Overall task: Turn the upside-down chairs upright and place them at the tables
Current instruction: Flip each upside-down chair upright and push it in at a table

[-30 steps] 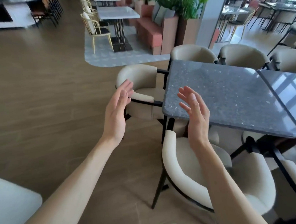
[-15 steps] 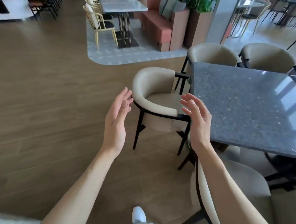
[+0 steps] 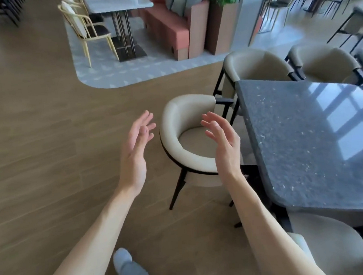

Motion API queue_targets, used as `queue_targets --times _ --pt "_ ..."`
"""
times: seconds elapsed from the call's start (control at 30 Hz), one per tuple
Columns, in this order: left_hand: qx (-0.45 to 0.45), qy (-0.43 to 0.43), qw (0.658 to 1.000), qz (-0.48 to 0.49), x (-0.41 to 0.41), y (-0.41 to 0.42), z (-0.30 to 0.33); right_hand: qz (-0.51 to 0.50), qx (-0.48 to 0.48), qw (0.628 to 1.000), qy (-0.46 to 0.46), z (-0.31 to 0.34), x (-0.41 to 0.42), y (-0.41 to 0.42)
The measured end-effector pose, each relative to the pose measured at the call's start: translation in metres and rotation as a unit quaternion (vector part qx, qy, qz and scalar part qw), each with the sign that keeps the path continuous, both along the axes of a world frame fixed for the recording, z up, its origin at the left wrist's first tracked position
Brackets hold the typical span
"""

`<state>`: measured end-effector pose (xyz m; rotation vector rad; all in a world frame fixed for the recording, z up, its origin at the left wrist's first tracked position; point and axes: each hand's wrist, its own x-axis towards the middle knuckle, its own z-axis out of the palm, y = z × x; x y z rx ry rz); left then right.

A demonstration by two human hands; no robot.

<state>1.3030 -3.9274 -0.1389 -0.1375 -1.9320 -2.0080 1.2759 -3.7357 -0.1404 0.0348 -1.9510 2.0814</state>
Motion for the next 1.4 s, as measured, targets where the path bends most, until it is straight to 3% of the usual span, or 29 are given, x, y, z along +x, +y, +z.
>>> queue_targets --times 0.33,0.53,0.9,1.1,1.4 --pt "0.016 -0.015 1.000 -0.018 -0.194 -0.173 0.004 -0.073 -0.007 0.997 0.019 0.003 -0.161 -0.158" --pt "0.013 0.003 0.998 -0.066 -0.320 -0.235 0.022 -0.106 -0.007 0.994 0.022 0.015 -0.260 -0.218" --pt "-0.004 0.044 0.996 -0.075 -0.662 -0.326 0.040 -0.155 -0.057 0.985 0.059 0.016 -0.599 -0.272" --pt "0.003 0.084 0.989 -0.121 -0.847 -0.300 0.078 -0.175 -0.030 0.979 0.099 0.060 -0.754 -0.264" --pt "0.060 0.061 0.947 -0.309 -1.105 -0.143 0.050 -0.337 0.013 0.936 0.097 0.060 -0.942 -0.152"
